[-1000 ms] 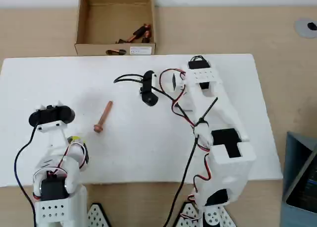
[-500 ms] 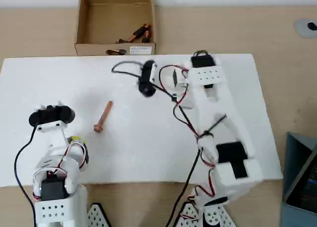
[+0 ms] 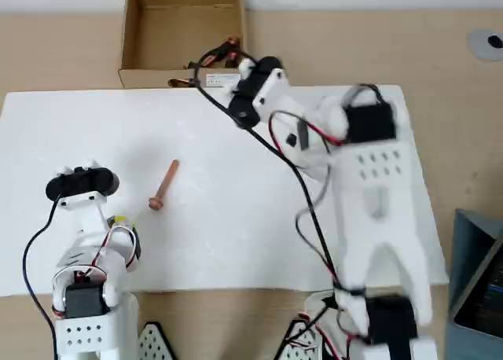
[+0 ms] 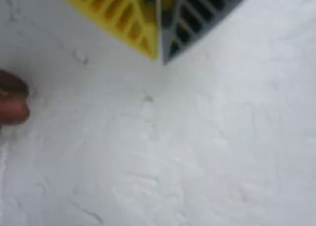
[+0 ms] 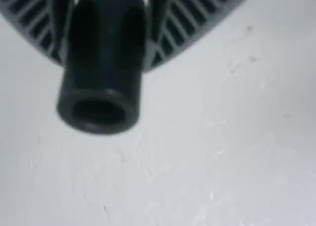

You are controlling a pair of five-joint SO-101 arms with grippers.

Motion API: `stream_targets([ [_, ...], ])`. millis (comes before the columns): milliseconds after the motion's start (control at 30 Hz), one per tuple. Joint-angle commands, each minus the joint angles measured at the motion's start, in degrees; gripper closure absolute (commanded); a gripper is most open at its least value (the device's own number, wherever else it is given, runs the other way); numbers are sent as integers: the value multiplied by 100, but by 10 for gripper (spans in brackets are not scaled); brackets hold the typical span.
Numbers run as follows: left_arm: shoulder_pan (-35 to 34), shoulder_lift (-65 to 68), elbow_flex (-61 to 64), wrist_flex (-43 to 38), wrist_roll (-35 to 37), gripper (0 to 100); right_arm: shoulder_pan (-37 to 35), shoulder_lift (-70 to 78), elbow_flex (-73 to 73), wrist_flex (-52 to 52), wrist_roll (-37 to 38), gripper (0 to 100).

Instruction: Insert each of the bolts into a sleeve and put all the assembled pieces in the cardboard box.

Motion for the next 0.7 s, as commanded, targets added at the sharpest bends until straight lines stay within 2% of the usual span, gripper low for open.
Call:
stream_targets([
  [0, -70, -40, -132, -26, -18, 998, 365, -673, -251, 299, -607, 988],
  [167, -70, -40, -615, -255, -18, 998, 1051, -1156, 136, 387, -1433, 988],
  [400, -53, 180, -2101, -132, -18, 998, 1560, -1851, 963, 352, -2242, 988],
  [667, -18, 2651, -4545, 510, 9, 998, 1789, -2826, 1789, -176, -3121, 988],
])
